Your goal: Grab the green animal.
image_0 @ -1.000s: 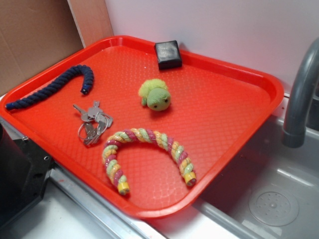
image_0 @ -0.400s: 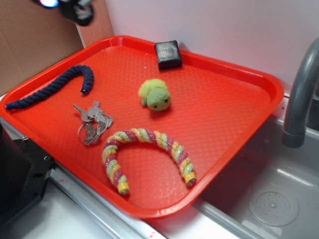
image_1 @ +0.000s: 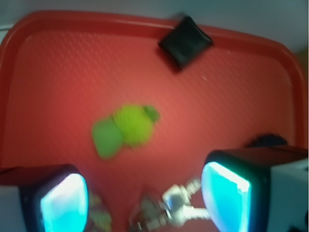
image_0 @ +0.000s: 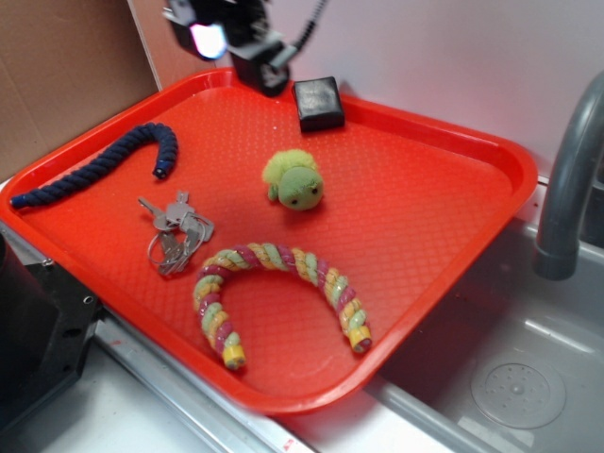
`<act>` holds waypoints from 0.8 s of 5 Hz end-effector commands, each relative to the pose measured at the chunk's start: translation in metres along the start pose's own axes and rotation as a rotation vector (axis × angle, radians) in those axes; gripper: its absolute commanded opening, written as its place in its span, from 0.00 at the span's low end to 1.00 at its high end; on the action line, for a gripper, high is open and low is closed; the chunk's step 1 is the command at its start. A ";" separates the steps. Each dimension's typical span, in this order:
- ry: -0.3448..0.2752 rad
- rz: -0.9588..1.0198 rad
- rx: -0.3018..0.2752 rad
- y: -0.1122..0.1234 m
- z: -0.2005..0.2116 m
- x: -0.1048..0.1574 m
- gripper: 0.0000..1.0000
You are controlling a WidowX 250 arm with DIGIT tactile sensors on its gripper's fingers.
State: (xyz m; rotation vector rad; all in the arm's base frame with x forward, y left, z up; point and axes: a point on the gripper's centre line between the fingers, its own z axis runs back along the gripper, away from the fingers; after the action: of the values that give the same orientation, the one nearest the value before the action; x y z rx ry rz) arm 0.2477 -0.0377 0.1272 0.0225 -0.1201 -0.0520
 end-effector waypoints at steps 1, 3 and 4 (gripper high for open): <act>0.027 0.505 -0.033 0.001 -0.011 0.015 1.00; 0.037 0.999 -0.021 0.008 -0.044 0.012 1.00; 0.076 0.970 -0.024 0.007 -0.070 0.006 1.00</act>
State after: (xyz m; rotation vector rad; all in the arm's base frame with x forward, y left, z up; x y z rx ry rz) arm 0.2565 -0.0342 0.0485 -0.0376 -0.0082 0.9151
